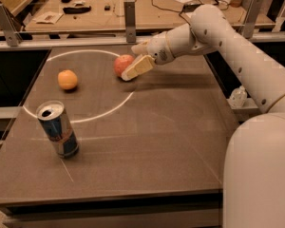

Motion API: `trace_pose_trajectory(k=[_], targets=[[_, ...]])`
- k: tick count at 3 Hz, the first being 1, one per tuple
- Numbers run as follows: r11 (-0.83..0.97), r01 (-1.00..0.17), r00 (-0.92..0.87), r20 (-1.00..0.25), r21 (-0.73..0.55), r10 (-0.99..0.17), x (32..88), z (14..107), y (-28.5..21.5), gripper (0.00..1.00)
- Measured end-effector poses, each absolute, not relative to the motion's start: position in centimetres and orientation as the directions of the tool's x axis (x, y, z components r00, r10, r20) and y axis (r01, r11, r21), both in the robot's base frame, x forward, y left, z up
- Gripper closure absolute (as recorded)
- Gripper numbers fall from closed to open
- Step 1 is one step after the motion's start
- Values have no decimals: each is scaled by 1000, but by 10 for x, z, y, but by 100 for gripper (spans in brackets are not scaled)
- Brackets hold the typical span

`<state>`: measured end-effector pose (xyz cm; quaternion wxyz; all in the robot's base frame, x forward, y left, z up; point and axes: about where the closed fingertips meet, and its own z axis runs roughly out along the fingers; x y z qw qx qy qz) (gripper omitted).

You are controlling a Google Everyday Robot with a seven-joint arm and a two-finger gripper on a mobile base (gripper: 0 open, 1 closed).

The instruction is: Pick apple

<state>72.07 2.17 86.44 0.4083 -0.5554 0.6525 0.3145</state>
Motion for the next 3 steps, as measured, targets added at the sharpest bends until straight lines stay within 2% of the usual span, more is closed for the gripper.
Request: trace_pose_trajectory(k=[3], targets=[[79, -997, -38, -890, 3, -455, 694, 860, 21, 85]])
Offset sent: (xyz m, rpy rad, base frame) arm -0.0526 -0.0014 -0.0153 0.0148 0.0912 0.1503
